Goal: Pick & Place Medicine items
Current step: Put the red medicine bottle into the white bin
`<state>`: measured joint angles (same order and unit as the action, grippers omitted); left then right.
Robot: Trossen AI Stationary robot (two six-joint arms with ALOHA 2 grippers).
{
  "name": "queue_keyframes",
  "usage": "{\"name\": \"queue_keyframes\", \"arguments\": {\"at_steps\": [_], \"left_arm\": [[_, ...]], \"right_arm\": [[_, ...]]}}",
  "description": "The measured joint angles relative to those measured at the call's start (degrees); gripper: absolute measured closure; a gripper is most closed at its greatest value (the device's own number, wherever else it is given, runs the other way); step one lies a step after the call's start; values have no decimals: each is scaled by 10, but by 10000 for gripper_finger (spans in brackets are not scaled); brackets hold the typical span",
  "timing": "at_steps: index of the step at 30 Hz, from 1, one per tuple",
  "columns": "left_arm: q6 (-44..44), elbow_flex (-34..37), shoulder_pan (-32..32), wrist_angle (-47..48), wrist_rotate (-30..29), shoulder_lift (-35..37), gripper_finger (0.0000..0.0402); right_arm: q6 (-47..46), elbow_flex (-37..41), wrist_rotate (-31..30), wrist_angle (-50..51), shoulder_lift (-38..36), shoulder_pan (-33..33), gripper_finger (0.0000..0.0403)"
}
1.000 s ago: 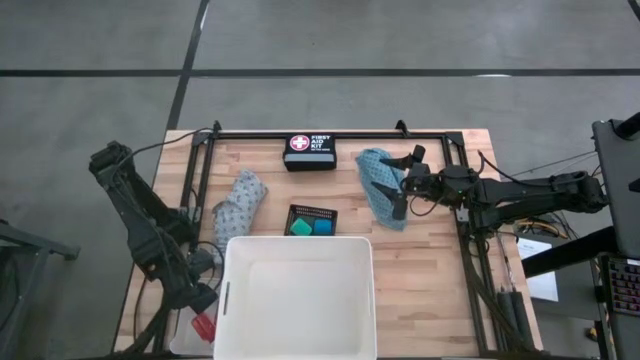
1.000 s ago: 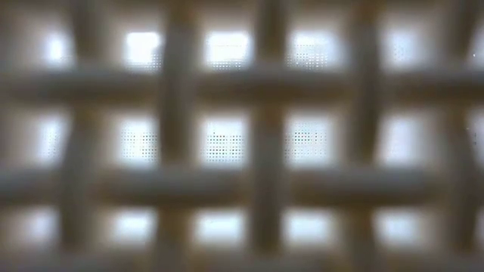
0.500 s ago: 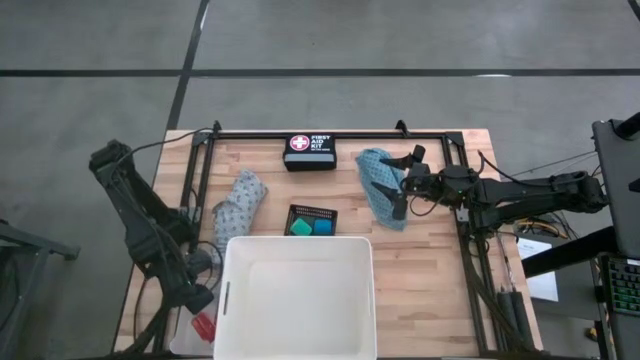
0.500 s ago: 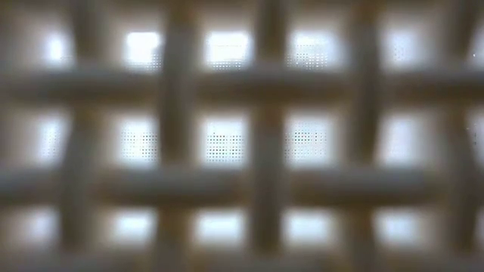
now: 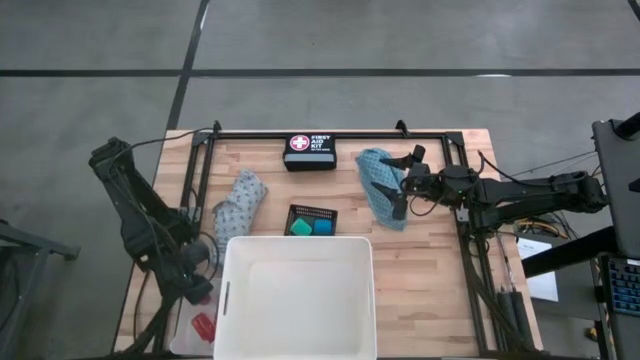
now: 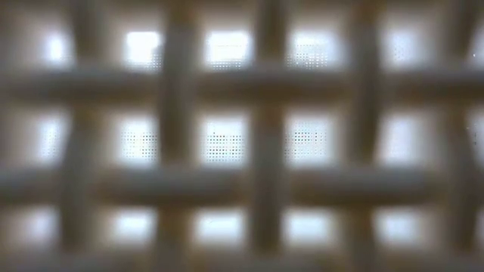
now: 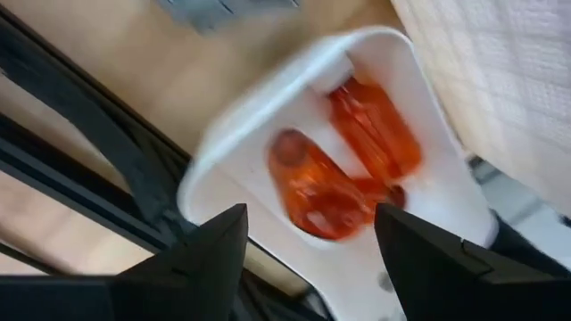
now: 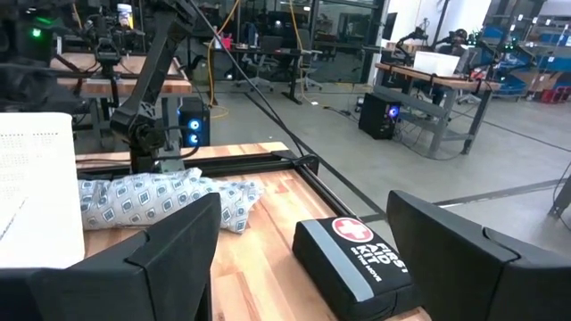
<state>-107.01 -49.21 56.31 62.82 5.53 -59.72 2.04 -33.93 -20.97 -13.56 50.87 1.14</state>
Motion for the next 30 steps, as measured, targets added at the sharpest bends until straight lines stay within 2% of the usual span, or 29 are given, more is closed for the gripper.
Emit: {"name": "queue_keyframes", "arguments": {"at_steps": [6,18,25,27,30], "left_arm": [[21,4,0,50,-26,0,153],[36,69,3,16,-15,-1,154],[35,78,3,3,-15,-1,154],[26,78,3,-20,-3,-1,154],[3,79,4,-92,57,-1,154]], "right_arm": [[-1,0,0,0,0,0,87],[1,0,0,0,0,0,95],[-1,0,0,0,0,0,87],[1,0,0,0,0,0,85],[-1,0,0,0,0,0,85]]}}
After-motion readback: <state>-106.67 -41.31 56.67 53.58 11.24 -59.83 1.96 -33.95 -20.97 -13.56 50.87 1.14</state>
